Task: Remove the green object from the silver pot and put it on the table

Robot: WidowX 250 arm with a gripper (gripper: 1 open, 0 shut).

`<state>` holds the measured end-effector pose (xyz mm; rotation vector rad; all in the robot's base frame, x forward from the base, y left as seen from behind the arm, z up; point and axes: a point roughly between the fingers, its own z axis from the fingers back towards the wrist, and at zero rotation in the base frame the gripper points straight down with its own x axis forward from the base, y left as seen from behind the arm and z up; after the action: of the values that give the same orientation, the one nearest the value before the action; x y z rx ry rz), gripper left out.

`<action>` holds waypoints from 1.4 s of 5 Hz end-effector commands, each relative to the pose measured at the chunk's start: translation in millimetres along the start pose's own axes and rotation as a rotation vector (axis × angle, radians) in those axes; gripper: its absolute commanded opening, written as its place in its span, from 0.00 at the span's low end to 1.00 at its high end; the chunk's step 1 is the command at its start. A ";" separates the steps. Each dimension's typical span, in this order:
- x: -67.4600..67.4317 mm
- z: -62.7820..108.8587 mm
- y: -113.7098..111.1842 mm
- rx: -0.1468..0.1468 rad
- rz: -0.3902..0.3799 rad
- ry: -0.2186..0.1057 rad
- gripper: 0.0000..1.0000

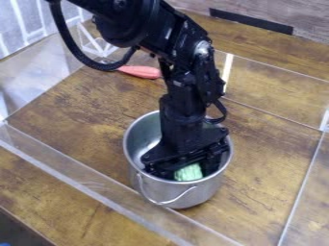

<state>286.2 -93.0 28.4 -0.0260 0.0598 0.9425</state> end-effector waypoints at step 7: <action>7.0 37.5 -21.4 0.001 0.082 -0.030 0.00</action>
<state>301.5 -102.2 50.4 0.0279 0.0751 1.0122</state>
